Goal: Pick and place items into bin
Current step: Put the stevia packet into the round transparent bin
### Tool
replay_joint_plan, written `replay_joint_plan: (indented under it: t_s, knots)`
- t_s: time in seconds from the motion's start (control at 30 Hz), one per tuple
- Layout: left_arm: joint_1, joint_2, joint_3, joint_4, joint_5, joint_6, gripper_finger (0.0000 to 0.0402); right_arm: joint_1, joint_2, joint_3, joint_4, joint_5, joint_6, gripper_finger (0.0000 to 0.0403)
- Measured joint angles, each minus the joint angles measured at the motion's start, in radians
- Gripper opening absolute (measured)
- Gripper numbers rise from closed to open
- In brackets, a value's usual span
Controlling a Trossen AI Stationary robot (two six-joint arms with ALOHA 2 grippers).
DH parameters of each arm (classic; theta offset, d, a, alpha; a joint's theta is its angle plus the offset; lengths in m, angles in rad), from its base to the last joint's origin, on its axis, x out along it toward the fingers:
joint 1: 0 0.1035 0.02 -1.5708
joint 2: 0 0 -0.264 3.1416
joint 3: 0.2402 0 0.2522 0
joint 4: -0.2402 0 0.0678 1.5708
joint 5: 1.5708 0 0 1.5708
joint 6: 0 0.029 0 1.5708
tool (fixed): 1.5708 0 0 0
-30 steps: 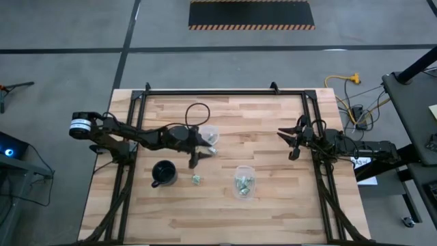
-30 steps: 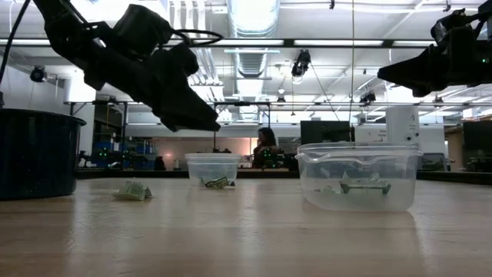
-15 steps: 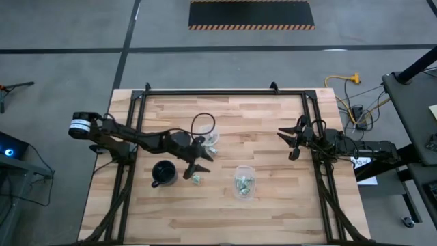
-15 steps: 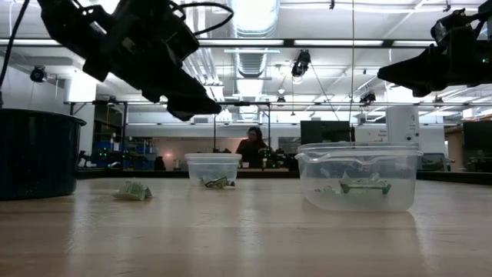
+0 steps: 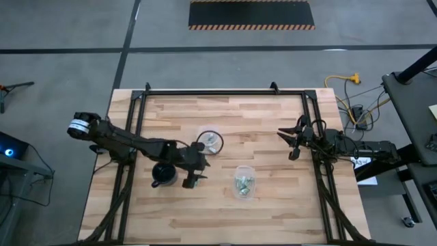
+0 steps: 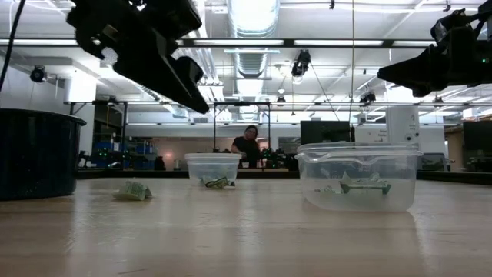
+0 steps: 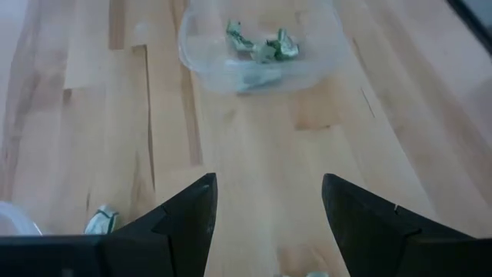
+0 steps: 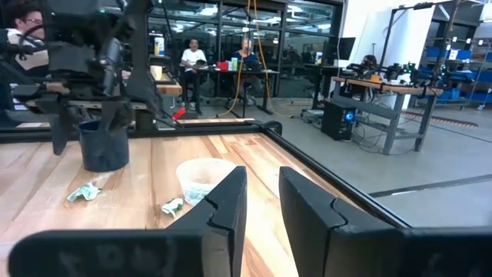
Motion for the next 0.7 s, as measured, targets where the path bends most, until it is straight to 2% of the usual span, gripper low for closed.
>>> replay_joint_plan:
  t_s: [0.2,0.43,0.7]
  knots:
    - [-0.08,0.0,0.024,-0.096,-0.097,-0.043,0.0218,0.0,0.0,0.0,0.0,0.0,0.0,0.0074]
    - [-0.113,0.0,0.012,-0.147,-0.105,-0.248,0.0218,0.0,0.0,0.0,0.0,0.0,0.0,0.0082]
    - [-0.113,0.0,-0.017,-0.209,-0.112,-0.317,0.0218,0.0,0.0,0.0,0.0,0.0,0.0,0.0082]
